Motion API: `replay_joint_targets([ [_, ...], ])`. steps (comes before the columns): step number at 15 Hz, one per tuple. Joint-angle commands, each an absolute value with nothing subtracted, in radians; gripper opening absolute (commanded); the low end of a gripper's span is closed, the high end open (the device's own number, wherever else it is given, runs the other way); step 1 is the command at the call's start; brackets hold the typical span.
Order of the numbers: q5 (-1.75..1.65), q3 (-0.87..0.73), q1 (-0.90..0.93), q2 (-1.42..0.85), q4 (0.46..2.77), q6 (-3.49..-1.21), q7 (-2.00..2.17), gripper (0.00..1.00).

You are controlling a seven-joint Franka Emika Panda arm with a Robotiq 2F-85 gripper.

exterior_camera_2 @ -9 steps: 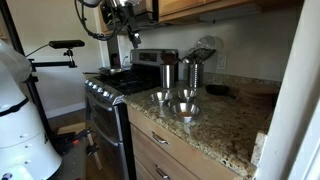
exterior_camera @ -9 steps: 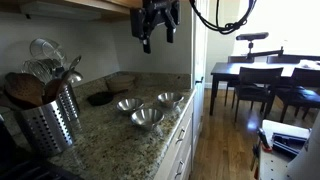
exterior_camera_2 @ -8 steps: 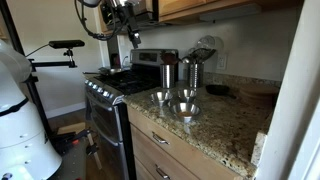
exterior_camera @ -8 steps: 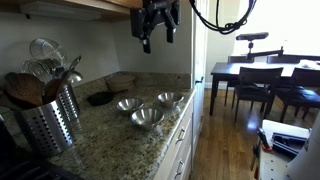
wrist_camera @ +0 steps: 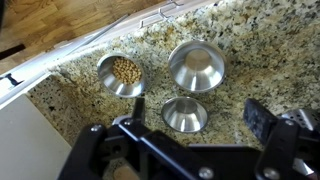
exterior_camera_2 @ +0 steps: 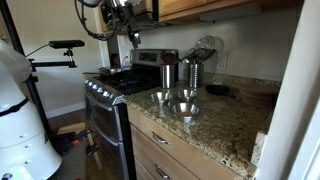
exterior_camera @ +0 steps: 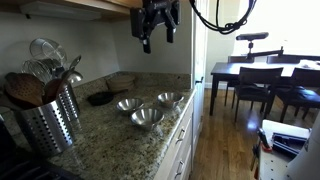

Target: Pour the contents of the silver bowl into the other silver bowl

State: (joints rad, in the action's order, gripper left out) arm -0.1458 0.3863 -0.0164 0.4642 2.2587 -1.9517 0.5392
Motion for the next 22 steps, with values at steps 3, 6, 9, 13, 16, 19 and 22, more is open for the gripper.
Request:
replay_joint_targets([
  [3, -0.162, 0.359, 0.017, 0.457, 2.256, -1.948, 0.552, 1.00],
  [6, -0.162, 0.359, 0.017, 0.457, 2.256, -1.948, 0.552, 1.00],
  [9, -0.170, 0.355, 0.014, 0.449, 2.256, -1.951, 0.548, 1.00],
  [13, -0.224, 0.339, -0.008, 0.439, 2.268, -1.943, 0.562, 1.00],
  [16, -0.268, 0.315, -0.020, 0.427, 2.284, -1.936, 0.579, 1.00],
  [19, -0.305, 0.285, -0.036, 0.414, 2.315, -1.933, 0.628, 1.00],
  [22, -0.300, 0.238, -0.049, 0.411, 2.358, -1.949, 0.671, 1.00],
])
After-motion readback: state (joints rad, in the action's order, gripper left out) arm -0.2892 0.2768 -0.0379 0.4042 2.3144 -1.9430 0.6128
